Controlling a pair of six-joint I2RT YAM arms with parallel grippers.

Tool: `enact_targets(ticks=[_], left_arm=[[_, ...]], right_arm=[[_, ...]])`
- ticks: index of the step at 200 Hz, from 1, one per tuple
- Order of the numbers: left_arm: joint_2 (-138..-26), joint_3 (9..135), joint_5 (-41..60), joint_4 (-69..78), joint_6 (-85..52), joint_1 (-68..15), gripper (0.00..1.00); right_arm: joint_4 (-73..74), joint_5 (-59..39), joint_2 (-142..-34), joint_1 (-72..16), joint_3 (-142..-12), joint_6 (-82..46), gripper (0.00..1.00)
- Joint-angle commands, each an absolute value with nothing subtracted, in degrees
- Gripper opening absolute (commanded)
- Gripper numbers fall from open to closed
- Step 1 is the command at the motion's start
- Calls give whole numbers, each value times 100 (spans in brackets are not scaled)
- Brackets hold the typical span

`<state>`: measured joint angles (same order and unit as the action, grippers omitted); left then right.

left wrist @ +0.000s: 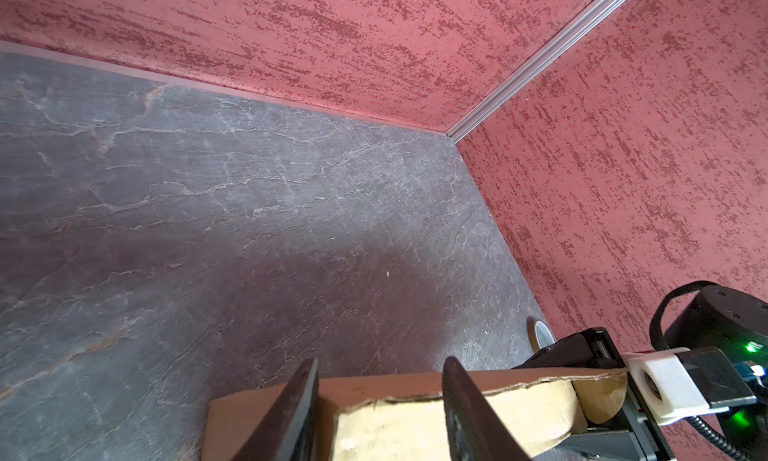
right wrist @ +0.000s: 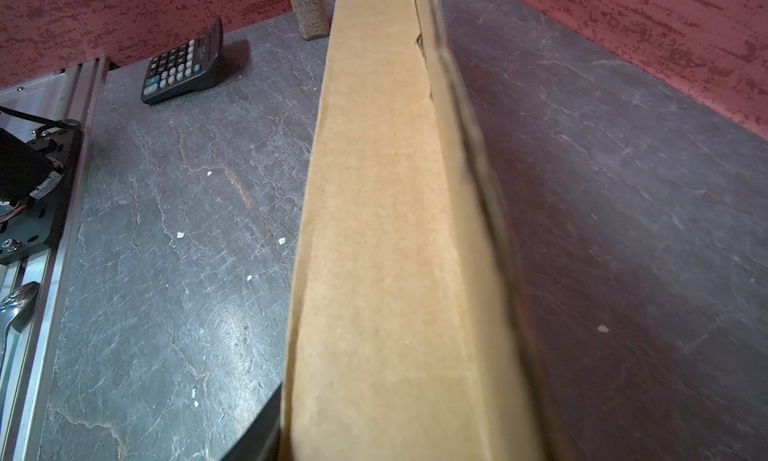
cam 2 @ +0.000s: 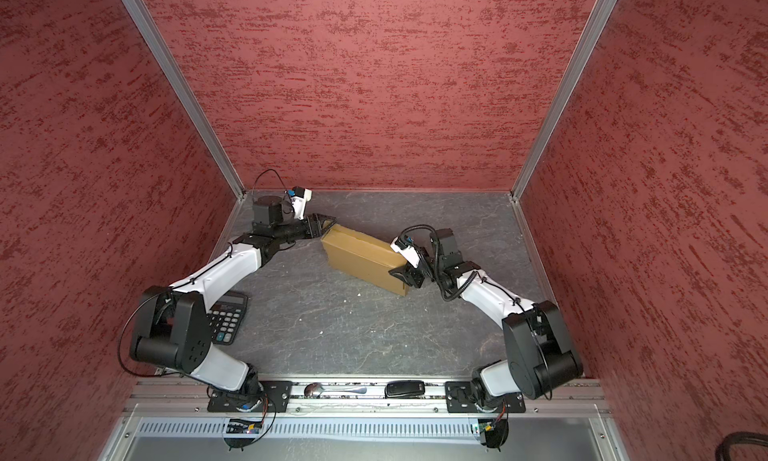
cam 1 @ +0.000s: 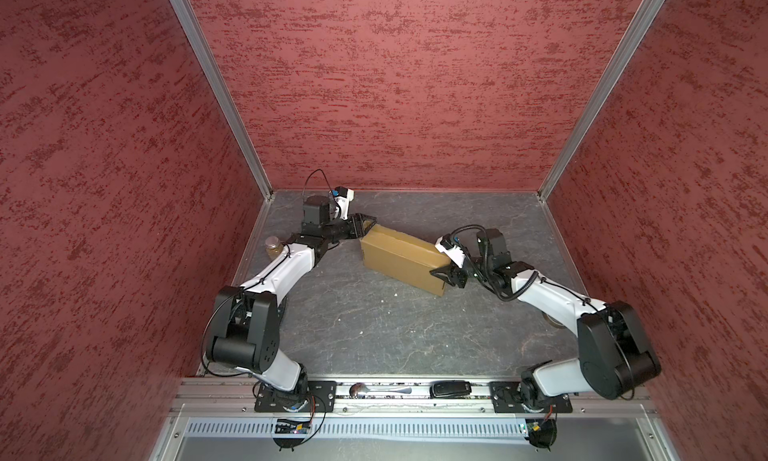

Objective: Fold the paper box

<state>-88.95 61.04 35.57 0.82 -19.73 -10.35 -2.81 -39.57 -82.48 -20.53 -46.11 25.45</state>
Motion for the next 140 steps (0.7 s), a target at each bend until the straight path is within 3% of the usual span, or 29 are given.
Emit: enact_targets(ticks=[1,140], left_arm=[[-8754,5968,3451,-90,-1987,-1184,49],[-8437,5483,3113,104,-2039,-1230,49]], right_arm=[[-123,-3894,-8218,-2092,-4764,2520,19],[-141,-3772,-8139,-2136,-4711,2461,20]])
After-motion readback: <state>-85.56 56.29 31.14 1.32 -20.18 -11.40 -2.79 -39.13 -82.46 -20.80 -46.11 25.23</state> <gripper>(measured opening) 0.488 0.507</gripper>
